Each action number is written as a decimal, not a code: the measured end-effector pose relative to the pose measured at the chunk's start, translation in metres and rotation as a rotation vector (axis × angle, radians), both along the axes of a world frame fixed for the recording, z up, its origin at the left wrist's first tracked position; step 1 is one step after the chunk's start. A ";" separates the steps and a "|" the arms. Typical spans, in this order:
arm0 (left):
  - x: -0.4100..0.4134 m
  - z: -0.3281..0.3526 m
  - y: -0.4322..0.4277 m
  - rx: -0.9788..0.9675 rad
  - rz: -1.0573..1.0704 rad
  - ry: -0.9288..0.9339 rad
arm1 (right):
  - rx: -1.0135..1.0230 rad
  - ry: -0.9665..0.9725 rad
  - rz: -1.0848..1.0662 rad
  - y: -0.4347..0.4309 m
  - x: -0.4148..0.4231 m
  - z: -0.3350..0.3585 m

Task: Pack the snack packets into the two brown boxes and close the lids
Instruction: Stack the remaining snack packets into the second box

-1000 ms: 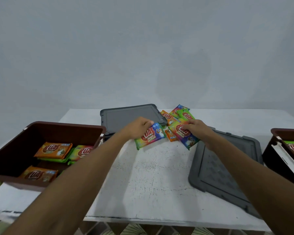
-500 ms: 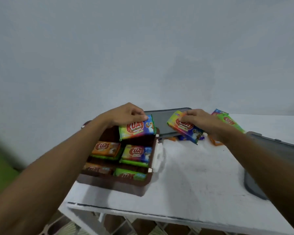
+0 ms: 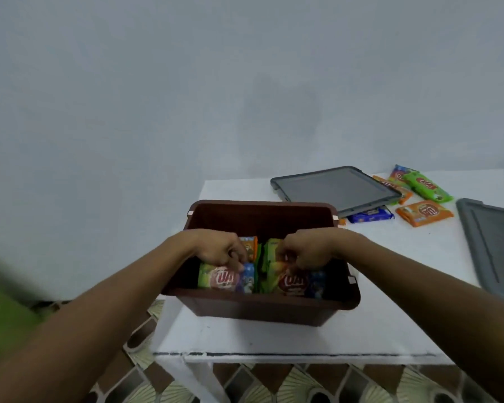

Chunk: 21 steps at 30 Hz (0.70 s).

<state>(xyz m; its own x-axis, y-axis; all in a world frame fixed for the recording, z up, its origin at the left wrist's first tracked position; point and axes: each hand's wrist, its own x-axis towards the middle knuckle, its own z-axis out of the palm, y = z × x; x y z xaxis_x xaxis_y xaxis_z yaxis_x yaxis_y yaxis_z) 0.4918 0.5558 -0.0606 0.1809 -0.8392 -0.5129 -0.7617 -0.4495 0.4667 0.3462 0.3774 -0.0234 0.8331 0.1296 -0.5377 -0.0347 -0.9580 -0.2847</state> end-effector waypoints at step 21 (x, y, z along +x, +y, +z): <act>-0.009 0.012 -0.009 -0.020 0.027 -0.046 | -0.185 -0.211 0.054 -0.005 -0.009 -0.007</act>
